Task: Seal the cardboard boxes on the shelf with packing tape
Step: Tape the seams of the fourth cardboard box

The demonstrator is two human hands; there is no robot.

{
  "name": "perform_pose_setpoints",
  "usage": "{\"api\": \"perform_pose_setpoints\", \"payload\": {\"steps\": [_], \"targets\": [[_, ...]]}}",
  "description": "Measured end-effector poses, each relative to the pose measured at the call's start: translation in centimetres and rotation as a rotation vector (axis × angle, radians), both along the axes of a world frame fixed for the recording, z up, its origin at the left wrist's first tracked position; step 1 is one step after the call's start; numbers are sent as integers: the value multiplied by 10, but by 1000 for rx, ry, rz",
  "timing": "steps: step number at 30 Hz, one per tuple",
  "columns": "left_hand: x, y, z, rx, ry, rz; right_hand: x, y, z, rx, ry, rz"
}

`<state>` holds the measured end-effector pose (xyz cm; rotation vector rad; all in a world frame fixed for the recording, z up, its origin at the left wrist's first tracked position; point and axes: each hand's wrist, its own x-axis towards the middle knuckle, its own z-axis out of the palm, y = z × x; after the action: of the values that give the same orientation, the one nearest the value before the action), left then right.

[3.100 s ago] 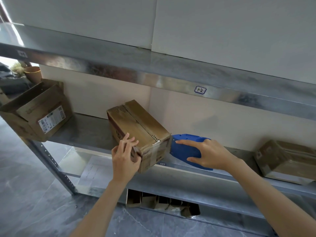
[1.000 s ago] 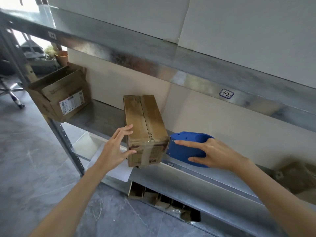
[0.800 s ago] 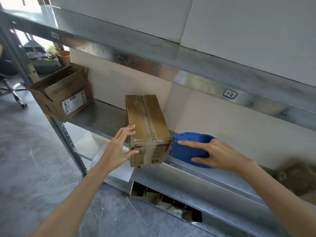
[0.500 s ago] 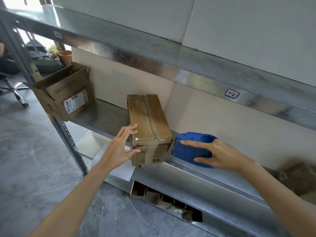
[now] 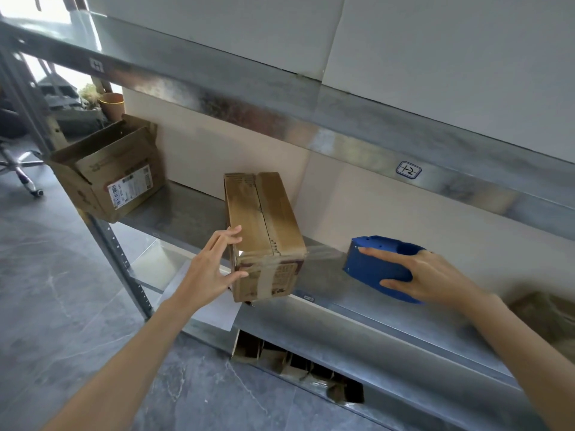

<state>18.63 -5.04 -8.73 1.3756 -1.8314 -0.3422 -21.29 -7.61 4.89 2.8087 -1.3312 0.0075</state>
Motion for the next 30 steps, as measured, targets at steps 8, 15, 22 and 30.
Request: {"api": "perform_pose_setpoints", "payload": {"steps": [8,15,22,30], "targets": [[-2,-1,1,16,18,10,6,-8,-28,83,-15,-163],[-1,2,1,15,21,-1,49,-9,-53,-99,-42,-226],[-2,6,-2,-3,21,13,92,-15,-77,-160,-116,-180],[-2,-2,2,10,37,11,113,-24,-88,-214,-151,-207]]}}
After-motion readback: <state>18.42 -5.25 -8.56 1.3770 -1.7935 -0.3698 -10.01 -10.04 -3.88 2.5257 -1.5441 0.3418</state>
